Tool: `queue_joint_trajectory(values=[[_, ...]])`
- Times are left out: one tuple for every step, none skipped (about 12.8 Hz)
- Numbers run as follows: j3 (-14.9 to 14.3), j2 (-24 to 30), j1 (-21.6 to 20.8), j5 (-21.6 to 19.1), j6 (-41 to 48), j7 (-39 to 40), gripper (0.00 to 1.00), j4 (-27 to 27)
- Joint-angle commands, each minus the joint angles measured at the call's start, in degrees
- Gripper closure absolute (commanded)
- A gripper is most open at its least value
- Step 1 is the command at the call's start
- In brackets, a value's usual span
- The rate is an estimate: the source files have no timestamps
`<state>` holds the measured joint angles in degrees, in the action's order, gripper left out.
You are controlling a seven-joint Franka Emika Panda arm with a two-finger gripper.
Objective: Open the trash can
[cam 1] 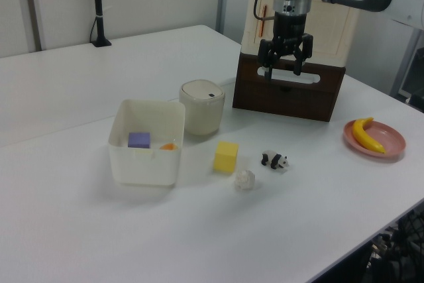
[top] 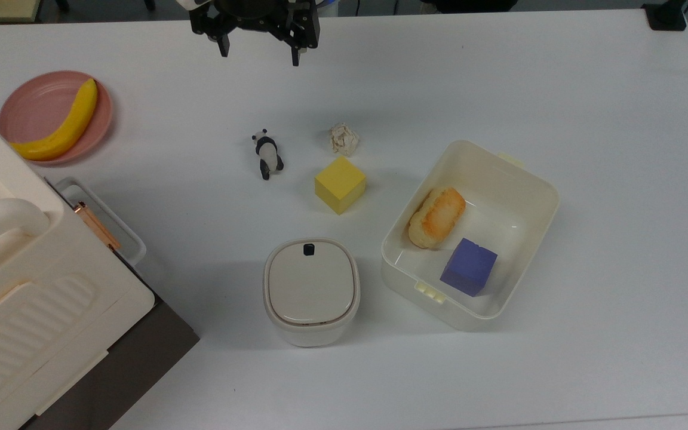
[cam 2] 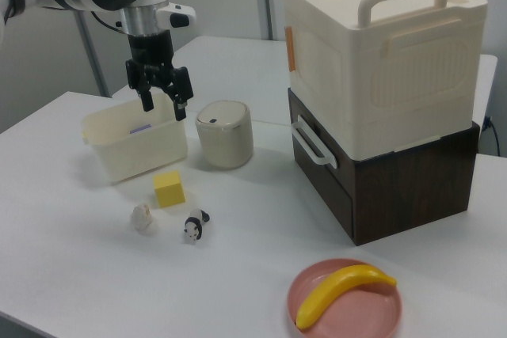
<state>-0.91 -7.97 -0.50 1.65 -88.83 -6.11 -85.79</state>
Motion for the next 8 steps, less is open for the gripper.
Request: queue_joint_trajectory(values=[[-0.41,1.2,-0.38,-0.24,0.15,-0.14,0.0,-1.23],[-0.41,1.29,-0.29,-0.24,0.15,-0.05,0.0,-1.14],[-0.32,1.38,0.32,-0.59,0.15,-0.05,0.0,-0.96],[-0.32,1.46,0.42,-0.76,0.23,-0.39,0.0,-0.96],[-0.15,1.47,0.33,-0.77,0.32,-0.57,0.0,-0.96],[-0.15,1.47,0.33,-0.77,0.41,-0.57,0.0,-0.96],[-0.15,1.55,0.33,-0.77,0.41,-0.31,0.0,-0.96],[-0.15,1.47,0.33,-0.77,0.41,-0.14,0.0,-0.96]])
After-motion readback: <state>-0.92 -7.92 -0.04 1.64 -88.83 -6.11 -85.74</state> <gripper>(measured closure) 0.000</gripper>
